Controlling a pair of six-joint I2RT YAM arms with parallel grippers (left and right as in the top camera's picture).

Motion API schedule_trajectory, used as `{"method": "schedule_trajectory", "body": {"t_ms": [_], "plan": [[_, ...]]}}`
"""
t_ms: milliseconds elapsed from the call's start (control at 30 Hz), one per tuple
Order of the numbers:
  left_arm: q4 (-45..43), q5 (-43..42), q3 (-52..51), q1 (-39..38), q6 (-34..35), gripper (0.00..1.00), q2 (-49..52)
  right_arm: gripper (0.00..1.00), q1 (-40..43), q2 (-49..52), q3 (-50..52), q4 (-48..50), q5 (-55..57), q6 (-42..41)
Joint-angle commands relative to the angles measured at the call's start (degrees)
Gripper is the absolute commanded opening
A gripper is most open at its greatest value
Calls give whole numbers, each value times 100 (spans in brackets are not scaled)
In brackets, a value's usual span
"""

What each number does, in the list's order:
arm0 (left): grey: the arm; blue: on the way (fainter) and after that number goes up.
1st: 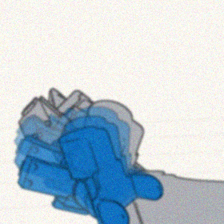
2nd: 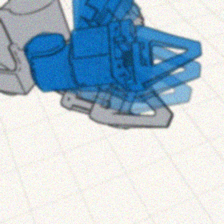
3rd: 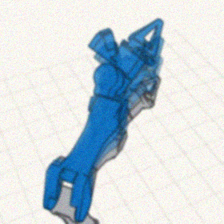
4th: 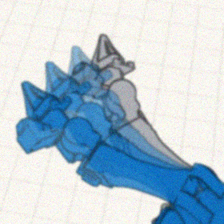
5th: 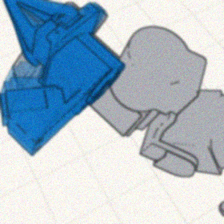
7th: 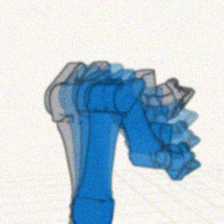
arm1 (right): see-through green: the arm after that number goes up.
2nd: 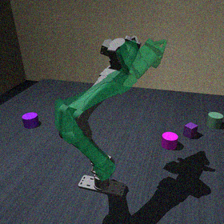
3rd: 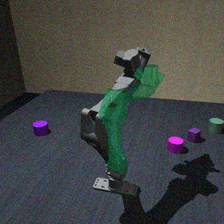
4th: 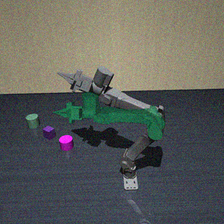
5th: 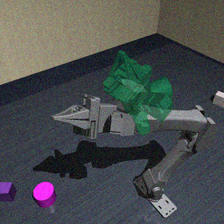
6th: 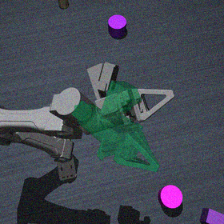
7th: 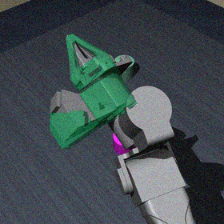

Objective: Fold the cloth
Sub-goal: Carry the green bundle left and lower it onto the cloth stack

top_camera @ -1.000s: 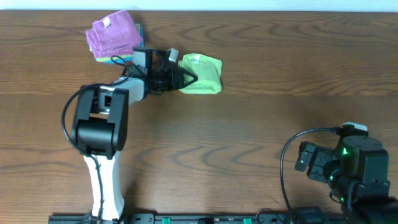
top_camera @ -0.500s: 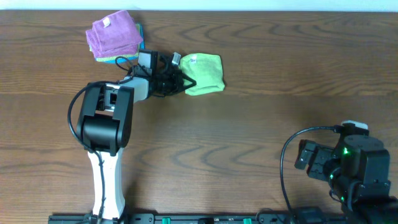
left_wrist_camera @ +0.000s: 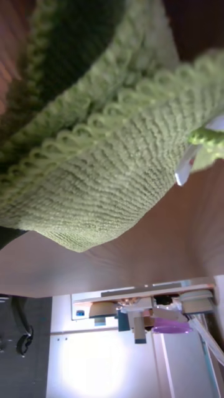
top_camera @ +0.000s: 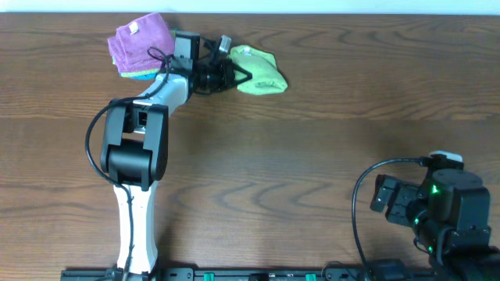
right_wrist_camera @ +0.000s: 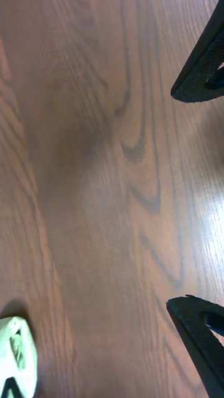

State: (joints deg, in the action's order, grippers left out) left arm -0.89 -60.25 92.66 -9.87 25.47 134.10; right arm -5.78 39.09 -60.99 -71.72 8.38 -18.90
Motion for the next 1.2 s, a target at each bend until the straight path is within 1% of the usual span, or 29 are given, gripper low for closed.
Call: {"method": "schedule_trajectory", "body": {"t_ms": [0, 167, 233, 367, 467, 533, 700, 967, 1167], "plan": [[201, -131, 409, 9, -127, 6, 2, 99, 35, -7, 9, 61, -2, -57], [1178, 28, 1145, 9, -732, 6, 2, 99, 35, 81, 9, 151, 20, 33], [1912, 295, 1600, 15, -1152, 6, 2, 99, 35, 186, 9, 168, 22, 33], [3088, 763, 2341, 35, -1943, 6, 2, 99, 35, 367, 9, 173, 20, 33], [3821, 1233, 2933, 72, -2437, 6, 2, 99, 35, 498, 9, 188, 20, 33], [4181, 1488, 3322, 144, -2636, 6, 2, 99, 35, 570, 9, 210, 20, 33], [4706, 1786, 3989, 476, -2806, 6, 2, 99, 35, 616, 9, 219, 20, 79], [5495, 2009, 4312, 1113, -3093, 6, 2, 99, 35, 616, 9, 271, 20, 179], [5663, 2024, 4544, 1410, -3195, 6, 2, 99, 35, 616, 9, 278, 20, 184]]}}
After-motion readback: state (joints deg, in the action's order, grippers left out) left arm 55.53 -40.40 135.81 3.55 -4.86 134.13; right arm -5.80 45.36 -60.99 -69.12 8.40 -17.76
